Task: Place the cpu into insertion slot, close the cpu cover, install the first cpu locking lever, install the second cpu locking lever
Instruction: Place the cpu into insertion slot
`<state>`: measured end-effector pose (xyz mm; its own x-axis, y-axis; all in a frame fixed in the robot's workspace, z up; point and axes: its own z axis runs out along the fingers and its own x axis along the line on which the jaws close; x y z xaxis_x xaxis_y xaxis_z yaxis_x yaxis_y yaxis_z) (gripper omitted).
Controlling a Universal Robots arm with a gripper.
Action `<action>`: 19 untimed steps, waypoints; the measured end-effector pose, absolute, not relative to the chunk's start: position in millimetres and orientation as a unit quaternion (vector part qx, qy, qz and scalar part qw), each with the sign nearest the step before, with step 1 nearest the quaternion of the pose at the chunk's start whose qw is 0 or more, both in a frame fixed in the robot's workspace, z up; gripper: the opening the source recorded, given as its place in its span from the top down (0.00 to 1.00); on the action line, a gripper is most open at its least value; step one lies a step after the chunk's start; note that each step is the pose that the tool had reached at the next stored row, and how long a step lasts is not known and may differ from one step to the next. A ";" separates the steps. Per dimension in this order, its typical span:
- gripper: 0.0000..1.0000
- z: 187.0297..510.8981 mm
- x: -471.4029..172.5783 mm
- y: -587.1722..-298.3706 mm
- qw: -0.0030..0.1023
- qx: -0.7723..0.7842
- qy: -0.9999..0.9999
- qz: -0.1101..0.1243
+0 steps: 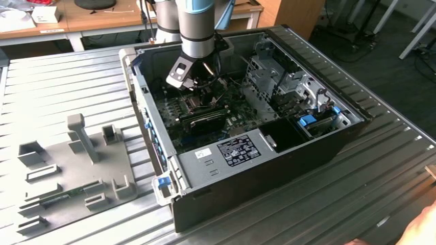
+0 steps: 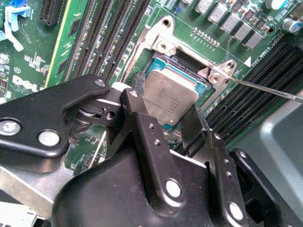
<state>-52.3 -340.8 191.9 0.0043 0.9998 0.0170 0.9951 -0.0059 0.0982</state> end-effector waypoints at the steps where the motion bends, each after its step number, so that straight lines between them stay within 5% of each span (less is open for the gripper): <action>1: 0.46 191.9 -52.3 -340.8 0.029 0.708 0.704 0.041; 19: 0.45 191.2 -52.2 -340.7 0.029 0.708 0.704 0.041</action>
